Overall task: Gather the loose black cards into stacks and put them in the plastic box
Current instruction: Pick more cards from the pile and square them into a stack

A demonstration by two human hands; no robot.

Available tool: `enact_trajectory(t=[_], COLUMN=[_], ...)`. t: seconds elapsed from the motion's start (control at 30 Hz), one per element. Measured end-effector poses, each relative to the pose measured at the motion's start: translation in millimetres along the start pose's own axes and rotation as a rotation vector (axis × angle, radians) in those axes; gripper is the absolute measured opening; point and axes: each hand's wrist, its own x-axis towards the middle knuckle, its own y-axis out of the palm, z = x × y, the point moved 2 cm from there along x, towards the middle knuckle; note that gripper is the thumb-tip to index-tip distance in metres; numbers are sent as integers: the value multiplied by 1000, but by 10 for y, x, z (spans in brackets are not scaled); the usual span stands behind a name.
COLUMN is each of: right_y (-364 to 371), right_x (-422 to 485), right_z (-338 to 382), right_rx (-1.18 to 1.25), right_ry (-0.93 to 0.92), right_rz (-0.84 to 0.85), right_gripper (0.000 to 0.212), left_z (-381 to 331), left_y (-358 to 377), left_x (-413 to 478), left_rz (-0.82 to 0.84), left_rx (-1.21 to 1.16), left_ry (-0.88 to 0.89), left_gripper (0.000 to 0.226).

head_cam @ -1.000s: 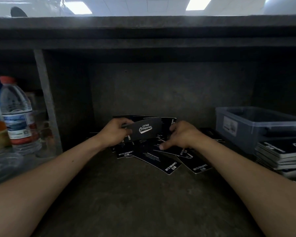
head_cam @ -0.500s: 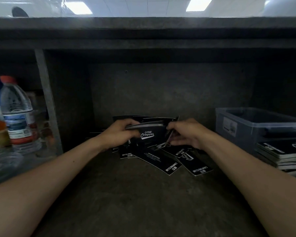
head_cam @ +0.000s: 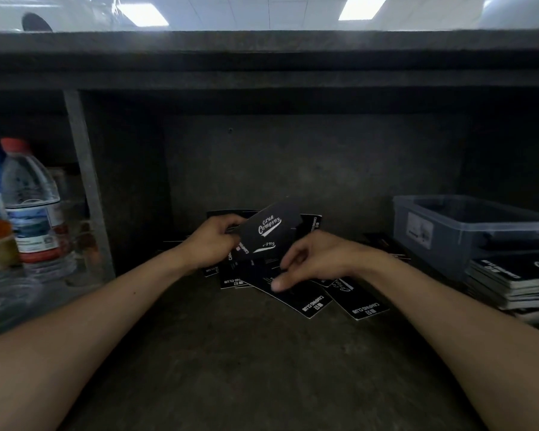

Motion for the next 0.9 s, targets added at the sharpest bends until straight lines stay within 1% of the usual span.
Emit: enact_trajectory(t=[0.07,0.13,0.17,0.23,0.3,0.37,0.43,0.5,0.57,0.6,0.67,0.73,0.8,0.83,0.9], right_y=[53,54,48,15,-73,-203,-297,-302,-198,-123,-1,27,-17,-57,-170], right_x=[27,28,21,9,9,6,-14,-22,1,21,61,83,87,83,44], right_z=[35,70,78,77,33,-50,-110,-154,-156,-140,-80,-42,-30,-44,-100], right_rx=[-37,7,32,98,210,398,620,753,849,901,1012,1092,1062,943,481], right_ry=[-8,8,24,75,145,246,331,364,354,335,282,221,175,162,162], right_rz=[33,92,117,90,-42,-133,-177,-246,-252,-219,-121,-53,-71,-133,-322], right_gripper=[72,71,67,52,32,17,8,8,12,17,27,30,25,20,10], left_z=[21,40,50,63,57,42,2,-46,-105,-132,-175,-177,-118,-99,-50], left_y=[-21,-25,-20,-4,11,12,12,28,47,59,72,77,77,76,62], left_x=[20,34,37,35,29,23,6,-16,-57,-73,-106,-117,-88,-79,-56], left_rz=[-19,-8,-3,2,4,-8,-3,21,40,59,92,93,57,40,29], left_rx=[-15,-13,-9,9,11,-18,-30,-35,-46,-50,-22,39,100,122,105], left_ry=[-15,-26,-25,-2,15,6,-20,-53,-59,-45,-23,-10,31,54,57], left_gripper=[40,40,38,37,40,43,41,32,21,27,46,52,49,44,37])
